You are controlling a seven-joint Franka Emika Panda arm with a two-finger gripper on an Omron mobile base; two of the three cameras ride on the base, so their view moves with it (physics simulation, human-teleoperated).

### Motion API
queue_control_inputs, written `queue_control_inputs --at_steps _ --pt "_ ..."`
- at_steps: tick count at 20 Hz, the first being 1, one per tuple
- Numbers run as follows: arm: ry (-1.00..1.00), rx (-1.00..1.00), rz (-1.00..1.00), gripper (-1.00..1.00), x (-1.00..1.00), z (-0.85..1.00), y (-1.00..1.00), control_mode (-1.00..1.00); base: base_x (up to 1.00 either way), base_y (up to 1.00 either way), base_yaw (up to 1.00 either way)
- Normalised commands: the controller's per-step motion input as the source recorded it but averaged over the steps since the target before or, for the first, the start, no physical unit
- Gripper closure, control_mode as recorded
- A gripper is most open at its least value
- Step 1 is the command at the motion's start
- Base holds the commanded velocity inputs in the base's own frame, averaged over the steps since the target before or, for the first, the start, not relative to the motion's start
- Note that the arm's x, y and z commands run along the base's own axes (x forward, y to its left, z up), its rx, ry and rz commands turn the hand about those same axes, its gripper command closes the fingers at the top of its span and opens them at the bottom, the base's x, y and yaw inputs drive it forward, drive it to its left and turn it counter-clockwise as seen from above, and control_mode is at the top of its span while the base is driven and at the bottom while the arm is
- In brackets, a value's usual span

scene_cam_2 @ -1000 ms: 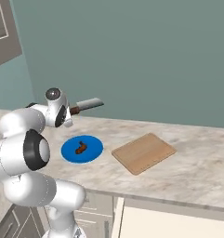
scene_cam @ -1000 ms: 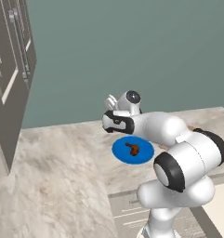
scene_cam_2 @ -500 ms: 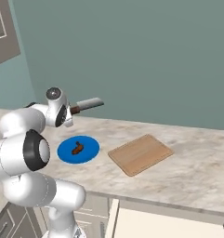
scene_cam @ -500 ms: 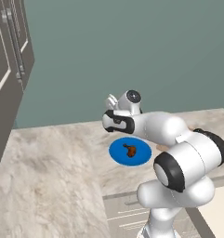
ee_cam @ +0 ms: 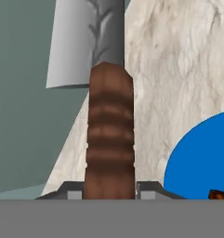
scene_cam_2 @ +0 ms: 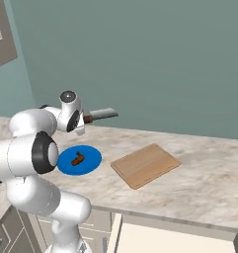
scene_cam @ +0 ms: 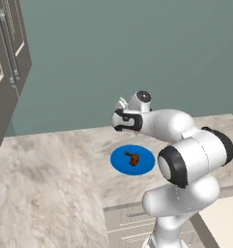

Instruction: Pick up the knife from the drawer and place it on the cutting board. Then place the meat from the plate to the cutting board.

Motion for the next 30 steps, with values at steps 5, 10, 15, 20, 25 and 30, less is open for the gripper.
queue_control_inputs --at_steps 5,10,15,20,25,30 --pt "0.22 0.1 -0.06 1.0 0.31 -0.07 -0.64 -1.0 0.0 0.0 0.0" --pt "0.1 0.06 -0.09 1.0 0.23 -0.13 -0.61 -1.0 0.0 0.0 0.0" --pt "0.0 0.05 -0.08 1.0 0.18 -0.25 -0.81 -1.0 0.0 0.0 0.0" --pt "0.0 0.04 -0.06 1.0 0.14 -0.51 -0.98 -1.0 0.0 0.0 0.0" --pt "0.0 0.01 -0.03 1.0 0.18 -0.53 -0.66 -1.0 0.0 0.0 0.0" --pt "0.0 -0.07 0.03 1.0 0.25 -0.35 0.0 -1.0 0.0 0.0 0.0"
